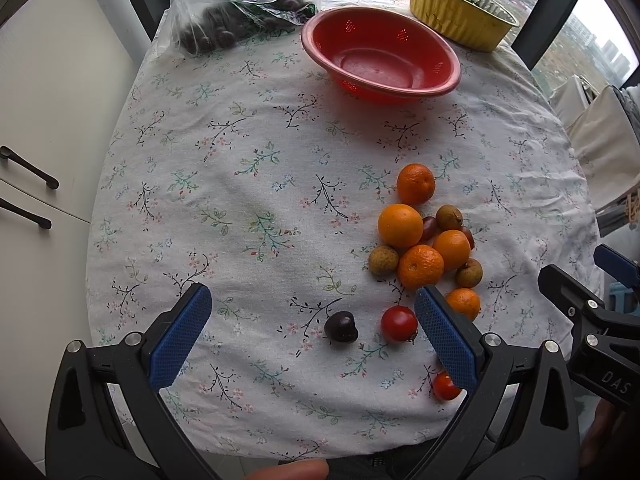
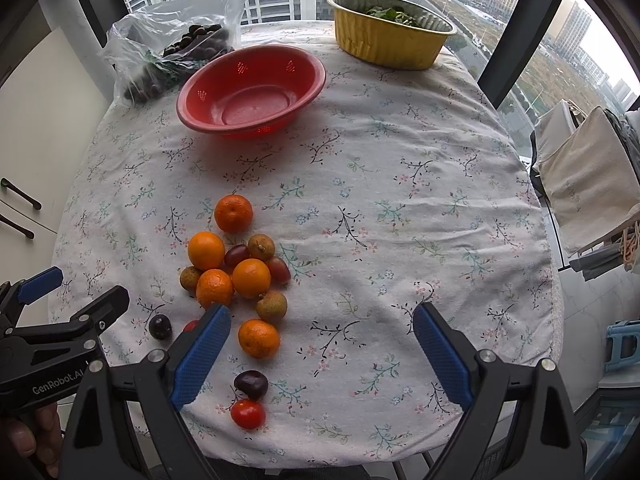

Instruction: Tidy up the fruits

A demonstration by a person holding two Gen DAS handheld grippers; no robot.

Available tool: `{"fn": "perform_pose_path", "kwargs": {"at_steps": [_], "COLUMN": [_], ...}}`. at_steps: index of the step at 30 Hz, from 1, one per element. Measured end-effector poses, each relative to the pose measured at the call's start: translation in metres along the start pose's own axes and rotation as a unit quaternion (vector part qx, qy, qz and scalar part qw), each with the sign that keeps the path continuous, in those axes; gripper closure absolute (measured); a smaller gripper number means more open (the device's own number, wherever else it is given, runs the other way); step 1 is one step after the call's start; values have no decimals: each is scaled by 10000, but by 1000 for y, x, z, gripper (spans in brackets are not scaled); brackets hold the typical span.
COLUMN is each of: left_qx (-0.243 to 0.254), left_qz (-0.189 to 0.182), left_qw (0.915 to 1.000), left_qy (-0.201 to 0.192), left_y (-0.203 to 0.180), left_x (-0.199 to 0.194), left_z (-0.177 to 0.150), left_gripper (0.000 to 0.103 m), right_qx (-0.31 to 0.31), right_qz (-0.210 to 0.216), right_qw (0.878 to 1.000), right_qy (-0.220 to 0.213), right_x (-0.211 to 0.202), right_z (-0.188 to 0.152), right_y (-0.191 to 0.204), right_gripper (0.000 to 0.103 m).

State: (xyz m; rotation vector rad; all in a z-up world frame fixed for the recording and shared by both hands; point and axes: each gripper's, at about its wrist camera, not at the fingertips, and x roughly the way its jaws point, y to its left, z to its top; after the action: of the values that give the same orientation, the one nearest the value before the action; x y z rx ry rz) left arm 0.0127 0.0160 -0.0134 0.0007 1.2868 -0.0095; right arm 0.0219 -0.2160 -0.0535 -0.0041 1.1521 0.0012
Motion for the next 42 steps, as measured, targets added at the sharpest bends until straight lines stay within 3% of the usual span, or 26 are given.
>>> {"fn": "perform_pose_path", "kwargs": {"at_steps": [42], "left_qx": [-2], "left_qz": [13], "left_qw": [10000], "left_qy": [62], "left_y": [0], "left_x": [6], "left_z": [-1], "left_gripper": [0], "right_qx": [3], "right_qz": [4], "right_qw": [10000], "right_qy": [34], "right_x": [3], "right_z": [0], "right_y": [2], "right_gripper": [8]}}
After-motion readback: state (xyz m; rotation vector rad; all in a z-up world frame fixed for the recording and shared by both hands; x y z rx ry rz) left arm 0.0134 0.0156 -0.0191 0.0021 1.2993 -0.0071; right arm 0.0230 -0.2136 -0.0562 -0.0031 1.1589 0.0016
